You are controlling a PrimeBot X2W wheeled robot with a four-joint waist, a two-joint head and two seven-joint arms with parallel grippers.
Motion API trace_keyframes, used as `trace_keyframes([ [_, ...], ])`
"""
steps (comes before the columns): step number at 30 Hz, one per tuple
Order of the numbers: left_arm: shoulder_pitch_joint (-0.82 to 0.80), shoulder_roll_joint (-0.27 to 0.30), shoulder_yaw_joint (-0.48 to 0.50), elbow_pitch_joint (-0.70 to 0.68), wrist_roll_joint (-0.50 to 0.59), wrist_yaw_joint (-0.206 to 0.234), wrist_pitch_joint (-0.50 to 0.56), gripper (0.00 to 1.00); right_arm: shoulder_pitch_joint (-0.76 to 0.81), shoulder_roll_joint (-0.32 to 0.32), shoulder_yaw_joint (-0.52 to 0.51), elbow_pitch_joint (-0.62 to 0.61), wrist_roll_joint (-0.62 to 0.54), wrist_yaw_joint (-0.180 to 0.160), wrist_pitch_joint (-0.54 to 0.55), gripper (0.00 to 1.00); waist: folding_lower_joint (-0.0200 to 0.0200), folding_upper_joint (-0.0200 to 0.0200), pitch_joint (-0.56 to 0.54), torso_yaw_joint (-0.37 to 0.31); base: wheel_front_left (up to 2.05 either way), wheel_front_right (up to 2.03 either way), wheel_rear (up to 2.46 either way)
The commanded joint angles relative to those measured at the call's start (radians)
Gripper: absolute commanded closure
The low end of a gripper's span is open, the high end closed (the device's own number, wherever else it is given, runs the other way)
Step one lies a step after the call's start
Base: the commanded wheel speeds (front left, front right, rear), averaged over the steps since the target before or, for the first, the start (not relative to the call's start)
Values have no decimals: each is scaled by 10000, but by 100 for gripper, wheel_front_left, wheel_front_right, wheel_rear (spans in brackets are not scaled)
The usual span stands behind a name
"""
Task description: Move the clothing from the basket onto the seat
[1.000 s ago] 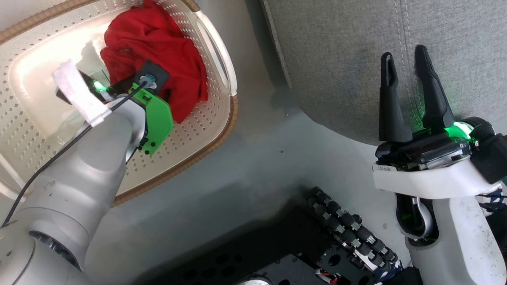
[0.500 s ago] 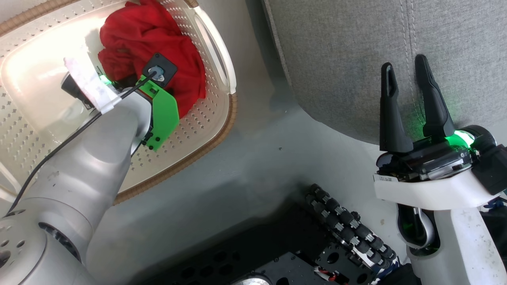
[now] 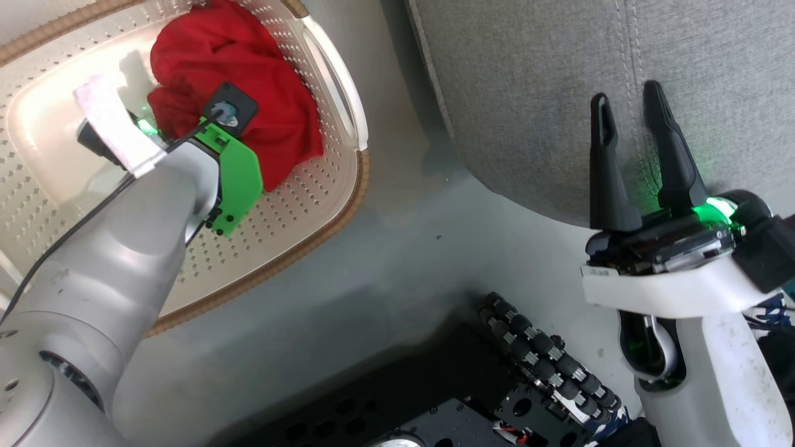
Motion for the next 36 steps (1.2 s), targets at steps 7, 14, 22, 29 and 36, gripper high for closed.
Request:
trace_keyframes([
  [7,-103,331,-52,225,-444,-25,-521,100,-932,-1,-86,430,-11,-34,45,0,0,0,-568,-50,0,0,0],
  [14,718,-45,-69,200,-905,-25,-1012,100,-1036,-2,-393,912,-475,-33,41,0,0,0,-1995,443,0,0,0],
  [22,2065,-469,-86,-6,-1320,-25,-1773,100,-399,-16,-437,1378,-1155,-33,39,0,0,0,-4268,1109,0,0,0],
  [29,3231,-743,-50,-99,-1842,-26,-2816,100,396,-19,-349,1852,-1570,-33,39,0,0,0,-6433,1641,0,0,0],
  [36,3820,-623,866,-886,-1973,13,-3088,100,1249,-227,-262,2245,-1707,-33,39,0,0,0,-8231,2142,0,0,0],
])
